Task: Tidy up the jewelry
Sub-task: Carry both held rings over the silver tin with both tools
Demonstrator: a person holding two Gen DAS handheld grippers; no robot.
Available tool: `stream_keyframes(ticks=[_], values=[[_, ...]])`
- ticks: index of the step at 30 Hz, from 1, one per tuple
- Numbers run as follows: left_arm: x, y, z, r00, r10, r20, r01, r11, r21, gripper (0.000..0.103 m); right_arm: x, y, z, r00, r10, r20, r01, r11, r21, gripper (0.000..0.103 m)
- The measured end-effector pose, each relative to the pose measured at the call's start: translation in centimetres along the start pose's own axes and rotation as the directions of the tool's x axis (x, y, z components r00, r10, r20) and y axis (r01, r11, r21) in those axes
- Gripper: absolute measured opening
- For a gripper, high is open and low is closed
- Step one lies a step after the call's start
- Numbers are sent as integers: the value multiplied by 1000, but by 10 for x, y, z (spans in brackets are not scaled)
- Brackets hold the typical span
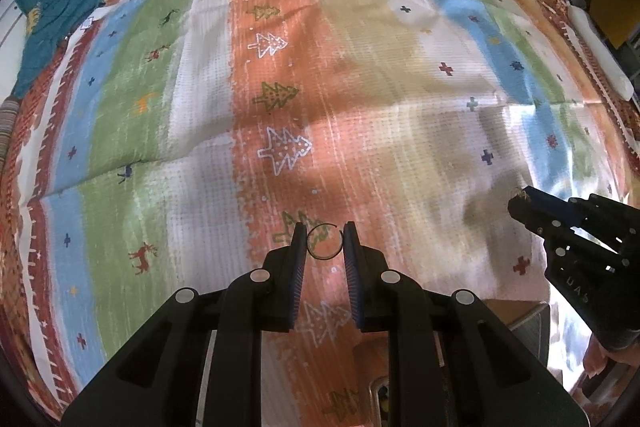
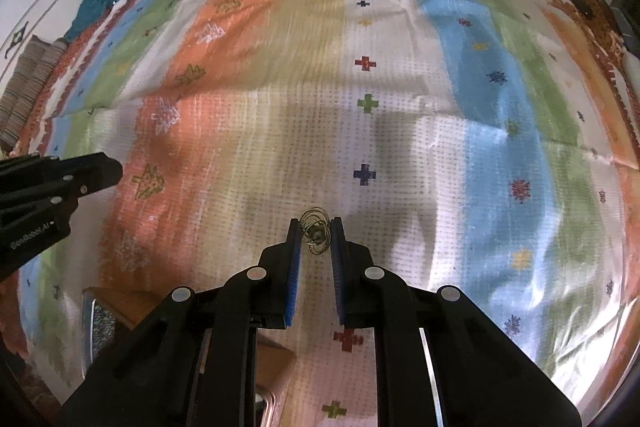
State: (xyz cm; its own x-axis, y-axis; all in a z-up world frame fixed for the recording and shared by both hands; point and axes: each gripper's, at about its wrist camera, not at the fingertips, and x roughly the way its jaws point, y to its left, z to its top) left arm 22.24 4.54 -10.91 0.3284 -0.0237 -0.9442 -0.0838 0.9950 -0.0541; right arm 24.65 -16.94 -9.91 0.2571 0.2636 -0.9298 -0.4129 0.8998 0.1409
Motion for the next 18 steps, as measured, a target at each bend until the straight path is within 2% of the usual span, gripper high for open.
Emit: stream_keyframes(ticks=[7, 18], values=[[-23, -5, -3, 998, -41, 41, 41, 999, -5, 18, -19, 6, -5, 999, 5, 35, -4, 1000, -21, 15], [-48, -16, -12, 994, -68, 84, 67, 998, 16, 18, -35, 6, -12, 998, 13, 65, -11, 1000, -20, 15]])
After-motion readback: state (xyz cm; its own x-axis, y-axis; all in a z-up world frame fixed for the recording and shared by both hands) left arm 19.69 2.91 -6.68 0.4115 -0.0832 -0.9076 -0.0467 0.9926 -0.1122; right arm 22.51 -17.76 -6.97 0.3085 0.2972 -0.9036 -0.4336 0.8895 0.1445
